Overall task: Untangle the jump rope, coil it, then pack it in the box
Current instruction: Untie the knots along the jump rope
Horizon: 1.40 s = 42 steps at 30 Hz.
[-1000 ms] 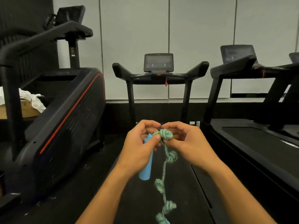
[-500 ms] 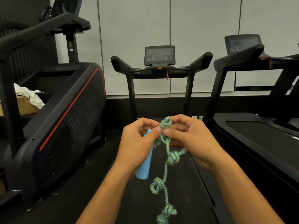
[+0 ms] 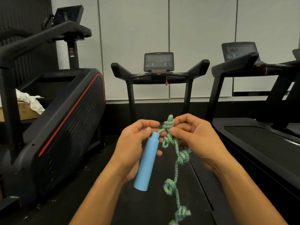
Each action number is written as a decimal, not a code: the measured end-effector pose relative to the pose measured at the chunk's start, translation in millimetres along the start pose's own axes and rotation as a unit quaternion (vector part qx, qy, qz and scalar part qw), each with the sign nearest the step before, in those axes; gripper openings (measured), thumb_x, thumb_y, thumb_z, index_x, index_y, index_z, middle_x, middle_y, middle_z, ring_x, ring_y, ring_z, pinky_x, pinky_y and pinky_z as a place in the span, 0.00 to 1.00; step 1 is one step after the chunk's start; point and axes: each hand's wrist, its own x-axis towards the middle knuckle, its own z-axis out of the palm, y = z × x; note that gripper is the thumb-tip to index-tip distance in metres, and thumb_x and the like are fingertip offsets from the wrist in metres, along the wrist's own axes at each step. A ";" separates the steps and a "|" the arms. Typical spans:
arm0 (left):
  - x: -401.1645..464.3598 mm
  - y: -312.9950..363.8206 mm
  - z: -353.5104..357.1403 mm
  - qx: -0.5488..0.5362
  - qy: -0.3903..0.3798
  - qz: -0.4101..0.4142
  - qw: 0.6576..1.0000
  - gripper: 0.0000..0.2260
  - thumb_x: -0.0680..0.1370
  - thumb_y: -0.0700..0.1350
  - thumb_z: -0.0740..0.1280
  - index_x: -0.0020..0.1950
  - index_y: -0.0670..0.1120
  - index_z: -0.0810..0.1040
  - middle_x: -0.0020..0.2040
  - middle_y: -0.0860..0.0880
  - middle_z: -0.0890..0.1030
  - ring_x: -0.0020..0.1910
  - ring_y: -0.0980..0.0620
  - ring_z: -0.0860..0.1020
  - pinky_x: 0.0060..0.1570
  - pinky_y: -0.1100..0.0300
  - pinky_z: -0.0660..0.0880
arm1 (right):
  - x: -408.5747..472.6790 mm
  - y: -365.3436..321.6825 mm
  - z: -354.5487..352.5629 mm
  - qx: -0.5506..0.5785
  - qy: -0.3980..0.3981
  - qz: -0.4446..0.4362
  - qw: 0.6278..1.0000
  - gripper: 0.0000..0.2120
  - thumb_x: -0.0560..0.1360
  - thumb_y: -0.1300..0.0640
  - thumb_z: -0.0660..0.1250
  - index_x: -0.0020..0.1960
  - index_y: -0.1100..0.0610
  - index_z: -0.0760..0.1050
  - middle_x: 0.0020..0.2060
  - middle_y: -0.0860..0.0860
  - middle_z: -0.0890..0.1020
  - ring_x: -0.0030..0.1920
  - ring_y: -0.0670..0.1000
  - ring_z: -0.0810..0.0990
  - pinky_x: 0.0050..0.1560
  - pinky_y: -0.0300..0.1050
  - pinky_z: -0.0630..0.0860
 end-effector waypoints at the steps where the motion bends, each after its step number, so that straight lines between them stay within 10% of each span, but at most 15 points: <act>1: -0.8 0.5 -0.4 -0.001 -0.006 0.003 1.000 0.10 0.82 0.34 0.60 0.55 0.40 0.80 0.47 0.39 0.85 0.40 0.49 0.82 0.35 0.52 0.82 | -0.6 -1.4 1.2 -0.007 0.015 -0.019 1.000 0.07 0.74 0.65 0.72 0.48 0.57 0.78 0.35 0.51 0.86 0.37 0.51 0.81 0.40 0.45 0.76; 4: -1.9 -2.0 -0.9 0.051 -0.015 0.044 0.998 0.13 0.78 0.29 0.65 0.56 0.44 0.81 0.52 0.42 0.86 0.48 0.46 0.84 0.48 0.48 0.82 | -3.3 -7.4 4.7 -0.026 0.041 -0.068 0.997 0.11 0.73 0.66 0.73 0.51 0.55 0.77 0.38 0.49 0.87 0.40 0.46 0.85 0.43 0.40 0.79; 15: -1.6 0.6 3.2 0.139 0.032 0.165 0.976 0.11 0.71 0.34 0.75 0.51 0.46 0.83 0.44 0.50 0.87 0.45 0.55 0.85 0.47 0.63 0.80 | -8.1 -16.6 11.1 -0.110 -0.001 -0.144 0.983 0.10 0.71 0.63 0.76 0.50 0.52 0.81 0.42 0.47 0.86 0.46 0.44 0.85 0.46 0.36 0.78; 22: -7.2 2.2 3.9 0.324 0.118 0.266 0.900 0.17 0.70 0.36 0.78 0.52 0.54 0.80 0.44 0.56 0.82 0.48 0.59 0.81 0.50 0.74 0.71 | -7.6 -15.0 11.4 -0.085 -0.053 -0.123 0.987 0.21 0.71 0.75 0.68 0.53 0.52 0.82 0.47 0.48 0.87 0.51 0.47 0.85 0.55 0.46 0.81; 29: -10.7 -0.6 5.5 0.390 0.161 0.352 0.835 0.21 0.71 0.41 0.75 0.60 0.57 0.75 0.45 0.60 0.78 0.51 0.55 0.78 0.53 0.41 0.75 | -8.3 -14.7 11.4 -0.036 -0.075 -0.093 0.992 0.17 0.72 0.70 0.71 0.55 0.52 0.81 0.49 0.51 0.86 0.51 0.51 0.85 0.53 0.47 0.82; 35: -10.3 3.6 5.6 0.313 0.111 0.259 0.907 0.21 0.73 0.39 0.76 0.61 0.55 0.73 0.43 0.56 0.84 0.47 0.59 0.82 0.51 0.67 0.74 | -6.7 -13.3 15.9 -0.046 -0.027 -0.100 0.993 0.14 0.73 0.65 0.73 0.55 0.51 0.80 0.45 0.53 0.87 0.49 0.55 0.86 0.56 0.58 0.81; 42: -5.8 6.2 -1.3 0.156 0.053 0.124 0.978 0.17 0.77 0.35 0.71 0.60 0.53 0.74 0.44 0.49 0.87 0.47 0.51 0.85 0.50 0.55 0.80 | -6.0 -12.0 15.4 -0.075 0.000 -0.109 0.991 0.12 0.73 0.60 0.74 0.55 0.52 0.79 0.36 0.55 0.84 0.37 0.50 0.83 0.41 0.42 0.79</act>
